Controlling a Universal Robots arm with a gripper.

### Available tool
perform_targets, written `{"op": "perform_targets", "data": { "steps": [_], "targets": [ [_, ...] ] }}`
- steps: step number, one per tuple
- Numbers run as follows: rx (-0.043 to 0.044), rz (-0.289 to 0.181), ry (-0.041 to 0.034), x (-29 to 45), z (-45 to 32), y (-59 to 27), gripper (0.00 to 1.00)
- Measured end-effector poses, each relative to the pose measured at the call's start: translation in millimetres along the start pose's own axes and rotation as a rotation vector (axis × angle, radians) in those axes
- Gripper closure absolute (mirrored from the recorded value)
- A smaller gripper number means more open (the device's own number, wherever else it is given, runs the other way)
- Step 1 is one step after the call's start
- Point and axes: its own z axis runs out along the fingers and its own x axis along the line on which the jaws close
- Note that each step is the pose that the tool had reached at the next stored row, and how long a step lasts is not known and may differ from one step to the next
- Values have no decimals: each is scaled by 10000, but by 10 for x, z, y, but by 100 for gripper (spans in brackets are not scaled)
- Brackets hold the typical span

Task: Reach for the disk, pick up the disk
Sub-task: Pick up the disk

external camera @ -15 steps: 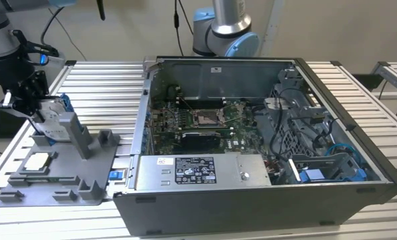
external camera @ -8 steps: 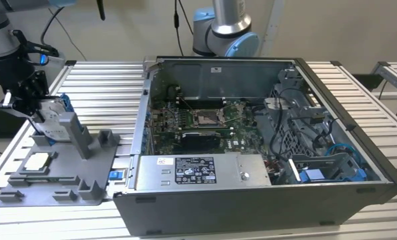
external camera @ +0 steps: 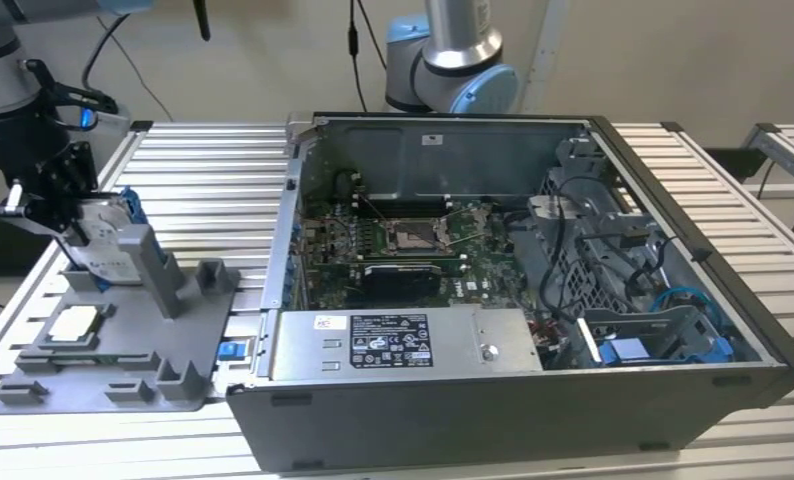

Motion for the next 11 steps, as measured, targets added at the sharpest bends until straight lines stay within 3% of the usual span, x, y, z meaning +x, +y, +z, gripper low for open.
{"op": "perform_targets", "data": {
  "steps": [11],
  "targets": [
    [-1,0,-14,-1,0,0,100]
  ]
}}
